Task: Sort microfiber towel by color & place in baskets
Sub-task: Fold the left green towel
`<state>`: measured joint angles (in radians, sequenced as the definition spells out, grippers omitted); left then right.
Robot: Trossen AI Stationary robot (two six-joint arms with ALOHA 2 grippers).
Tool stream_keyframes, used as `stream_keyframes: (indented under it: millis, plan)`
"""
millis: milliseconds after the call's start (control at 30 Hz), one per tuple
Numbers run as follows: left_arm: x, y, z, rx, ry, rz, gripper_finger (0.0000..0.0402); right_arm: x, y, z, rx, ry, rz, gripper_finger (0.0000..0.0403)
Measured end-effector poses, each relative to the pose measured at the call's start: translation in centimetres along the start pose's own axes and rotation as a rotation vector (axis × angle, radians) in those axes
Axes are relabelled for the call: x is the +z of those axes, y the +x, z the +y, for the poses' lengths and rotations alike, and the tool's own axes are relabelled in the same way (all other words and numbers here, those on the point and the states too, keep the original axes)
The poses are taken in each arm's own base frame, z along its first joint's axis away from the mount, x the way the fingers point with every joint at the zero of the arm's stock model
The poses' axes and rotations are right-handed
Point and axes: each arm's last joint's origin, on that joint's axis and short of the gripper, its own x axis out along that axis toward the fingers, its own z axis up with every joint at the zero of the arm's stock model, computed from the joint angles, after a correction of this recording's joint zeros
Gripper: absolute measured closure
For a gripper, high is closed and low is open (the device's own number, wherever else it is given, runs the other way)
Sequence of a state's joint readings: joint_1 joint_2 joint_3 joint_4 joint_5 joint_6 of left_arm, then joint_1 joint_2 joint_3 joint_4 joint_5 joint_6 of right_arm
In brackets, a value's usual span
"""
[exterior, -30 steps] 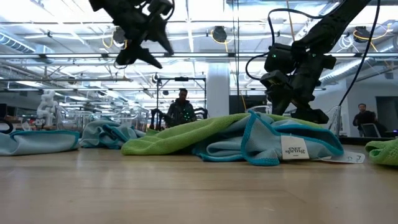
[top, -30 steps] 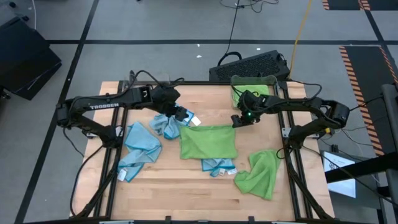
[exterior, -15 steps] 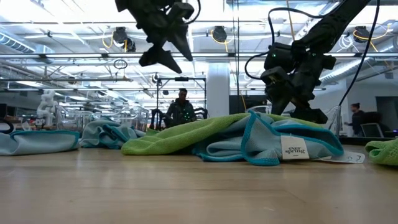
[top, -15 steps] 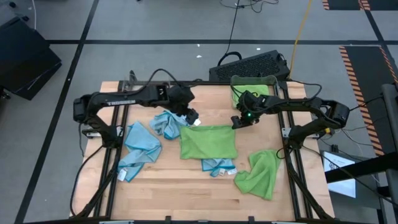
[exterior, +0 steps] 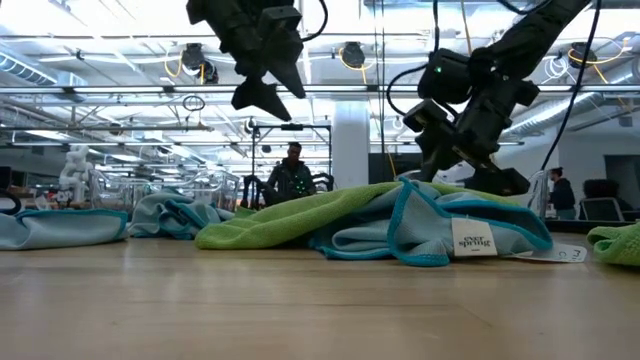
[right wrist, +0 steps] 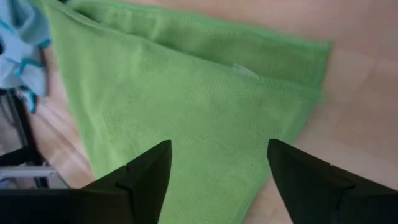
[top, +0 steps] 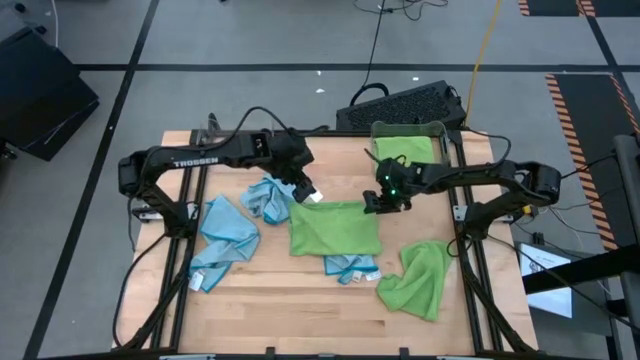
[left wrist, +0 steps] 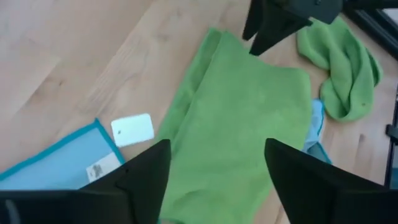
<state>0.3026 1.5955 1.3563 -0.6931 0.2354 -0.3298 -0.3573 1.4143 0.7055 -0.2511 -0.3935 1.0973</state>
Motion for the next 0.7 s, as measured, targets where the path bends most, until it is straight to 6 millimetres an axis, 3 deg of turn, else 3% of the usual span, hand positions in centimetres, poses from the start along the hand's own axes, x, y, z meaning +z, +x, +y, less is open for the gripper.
stream_keyframes:
  millis: [233,700]
  plan:
    - [-0.5,-0.1,0.5,0.065,0.050,0.048,0.0097,-0.9,0.4,0.3,-0.052,0.056,-0.067,0.0095]
    - [-0.4,-0.1,0.9,0.079,0.008,0.041,0.0094,-1.6,0.7,0.5,-0.088,0.072,-0.111,0.0107]
